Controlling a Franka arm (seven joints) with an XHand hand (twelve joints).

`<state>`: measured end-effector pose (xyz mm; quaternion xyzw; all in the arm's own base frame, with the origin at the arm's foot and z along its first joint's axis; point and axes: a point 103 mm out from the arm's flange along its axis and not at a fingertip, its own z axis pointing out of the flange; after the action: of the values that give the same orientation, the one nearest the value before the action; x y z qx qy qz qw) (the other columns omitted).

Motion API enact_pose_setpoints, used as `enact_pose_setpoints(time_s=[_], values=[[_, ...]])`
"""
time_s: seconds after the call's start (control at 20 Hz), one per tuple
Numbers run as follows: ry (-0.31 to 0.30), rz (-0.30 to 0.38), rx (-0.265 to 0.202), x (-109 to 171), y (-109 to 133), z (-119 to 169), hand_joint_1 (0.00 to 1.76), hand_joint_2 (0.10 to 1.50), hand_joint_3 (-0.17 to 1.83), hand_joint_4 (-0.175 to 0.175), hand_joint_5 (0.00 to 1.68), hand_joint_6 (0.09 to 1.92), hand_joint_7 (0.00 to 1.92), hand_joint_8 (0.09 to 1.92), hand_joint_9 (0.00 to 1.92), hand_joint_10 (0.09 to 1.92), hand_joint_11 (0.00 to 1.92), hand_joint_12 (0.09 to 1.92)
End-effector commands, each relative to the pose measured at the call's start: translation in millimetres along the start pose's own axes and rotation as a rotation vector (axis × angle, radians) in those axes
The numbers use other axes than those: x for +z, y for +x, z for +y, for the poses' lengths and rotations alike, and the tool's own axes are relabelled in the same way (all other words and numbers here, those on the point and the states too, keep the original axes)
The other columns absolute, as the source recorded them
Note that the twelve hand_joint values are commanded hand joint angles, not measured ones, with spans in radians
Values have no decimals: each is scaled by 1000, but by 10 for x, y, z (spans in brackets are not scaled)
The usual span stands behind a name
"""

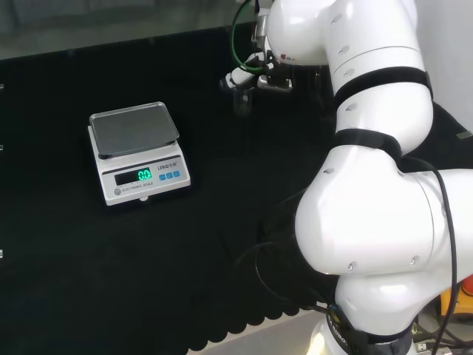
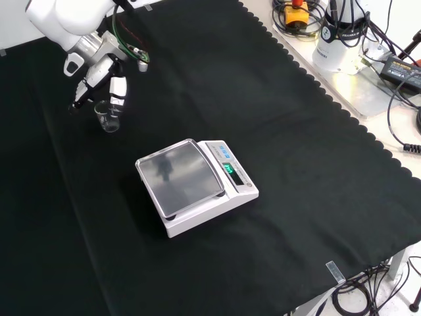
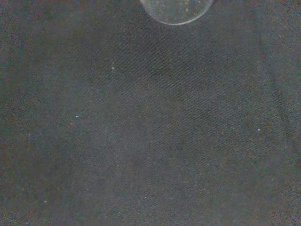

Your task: Pick up the beaker.

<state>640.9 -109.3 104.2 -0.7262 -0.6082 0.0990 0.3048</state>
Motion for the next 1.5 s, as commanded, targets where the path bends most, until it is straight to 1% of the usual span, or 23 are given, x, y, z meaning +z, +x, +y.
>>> enact_pose_setpoints(time_s=[0.05, 0.15, 0.2, 0.25, 0.3, 0.35, 0.45, 0.5, 0.55, 0.6, 0.75, 0.85, 0.95, 1.0, 1.05, 1.15, 1.2, 1.3, 1.4, 1.5], values=[[10, 13, 22, 104, -159, 14, 372, 844, 137, -40, 97, 87, 2, 465, 0, 718, 41, 1538], [-27, 6, 26, 78, -136, -5, 406, 840, 125, -47, 123, 87, 20, 645, 69, 869, 177, 1496], [-32, -5, 28, 64, -101, 1, 429, 840, 122, -52, 143, 87, 48, 705, 127, 894, 250, 1463], [-33, -21, 18, 50, -87, 8, 470, 842, 123, -60, 178, 87, 110, 753, 223, 893, 344, 1417], [-33, -25, 21, 58, -55, 12, 505, 844, 125, -67, 210, 87, 168, 783, 310, 870, 419, 1377], [-32, -27, 18, 73, -35, 17, 527, 845, 126, -71, 231, 87, 209, 800, 367, 852, 465, 1352], [-24, -31, 13, 89, -25, 20, 548, 845, 128, -77, 257, 87, 254, 818, 418, 832, 506, 1332], [-19, -36, -17, 97, -21, 20, 552, 844, 128, -78, 269, 87, 266, 822, 428, 827, 514, 1328], [-20, -40, -23, 111, -10, 18, 558, 843, 130, -80, 293, 87, 283, 825, 447, 815, 531, 1317], [-21, -42, -23, 109, -44, 26, 572, 841, 132, -83, 332, 87, 320, 831, 489, 796, 560, 1300], [-60, -53, -16, 119, -2, 35, 627, 839, 151, -93, 459, 97, 450, 843, 650, 720, 680, 1232], [-81, -51, -6, 109, 1, 40, 676, 846, 174, -101, 526, 146, 524, 850, 764, 658, 807, 1147], [-107, -60, 8, 140, 91, 53, 715, 849, 221, -105, 534, 241, 594, 842, 862, 575, 911, 1075], [-123, -66, 22, 142, 126, 61, 731, 845, 252, -107, 532, 323, 633, 837, 910, 535, 964, 1039], [-133, -70, 22, 152, 166, 73, 742, 839, 281, -109, 530, 407, 661, 834, 949, 503, 1008, 1001], [-156, -70, 10, 132, 165, 85, 760, 828, 329, -113, 555, 565, 714, 833, 1016, 456, 1082, 942], [-163, -81, 4, 125, 193, 96, 774, 824, 350, -122, 610, 634, 765, 834, 1065, 437, 1137, 905], [-205, -116, 5, 105, 227, 118, 823, 813, 390, -149, 748, 710, 883, 833, 1201, 375, 1275, 811], [-230, -133, 3, 112, 296, 125, 872, 801, 417, -168, 865, 718, 988, 820, 1315, 308, 1392, 721], [-247, -140, 2, 86, 305, 123, 922, 792, 433, -174, 987, 688, 1105, 787, 1424, 245, 1498, 641]])
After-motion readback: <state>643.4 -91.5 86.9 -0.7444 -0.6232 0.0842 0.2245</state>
